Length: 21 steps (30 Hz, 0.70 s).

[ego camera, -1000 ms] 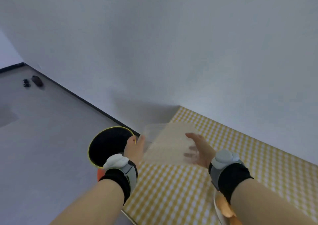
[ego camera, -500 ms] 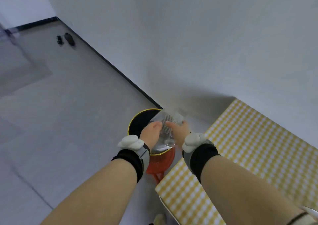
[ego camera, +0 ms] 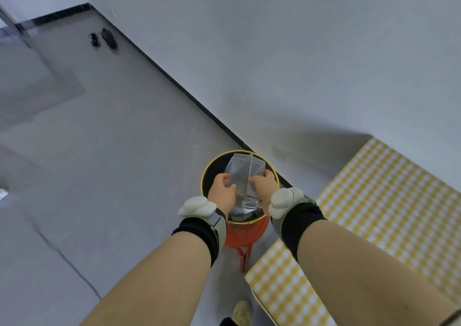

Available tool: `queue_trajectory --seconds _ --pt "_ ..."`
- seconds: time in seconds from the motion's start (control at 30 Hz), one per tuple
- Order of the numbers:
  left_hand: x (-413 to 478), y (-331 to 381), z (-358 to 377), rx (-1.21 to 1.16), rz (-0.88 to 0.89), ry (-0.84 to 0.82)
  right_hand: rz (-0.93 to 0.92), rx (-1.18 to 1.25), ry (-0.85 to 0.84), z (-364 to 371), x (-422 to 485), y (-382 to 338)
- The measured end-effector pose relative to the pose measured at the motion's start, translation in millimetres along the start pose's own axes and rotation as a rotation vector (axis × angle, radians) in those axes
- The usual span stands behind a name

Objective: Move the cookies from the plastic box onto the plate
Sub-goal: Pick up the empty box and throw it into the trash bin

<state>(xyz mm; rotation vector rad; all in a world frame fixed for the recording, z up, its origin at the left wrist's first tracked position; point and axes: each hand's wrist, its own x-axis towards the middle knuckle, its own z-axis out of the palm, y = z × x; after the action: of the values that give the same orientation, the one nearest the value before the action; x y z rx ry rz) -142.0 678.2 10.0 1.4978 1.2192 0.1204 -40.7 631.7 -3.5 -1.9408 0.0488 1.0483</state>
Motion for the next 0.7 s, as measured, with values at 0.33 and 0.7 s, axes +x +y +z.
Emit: queue_trajectory --seconds 0.33,0.7 --pt "-19.6 29.5 10.2 0.143 0.122 0.011 -0.015 0.061 0.023 -51.8 -35.2 3.1" --pt "-104.1 86.1 129.2 0.264 0.306 -0.209 -0.044 0.287 0.207 -217.4 -114.3 39.7"
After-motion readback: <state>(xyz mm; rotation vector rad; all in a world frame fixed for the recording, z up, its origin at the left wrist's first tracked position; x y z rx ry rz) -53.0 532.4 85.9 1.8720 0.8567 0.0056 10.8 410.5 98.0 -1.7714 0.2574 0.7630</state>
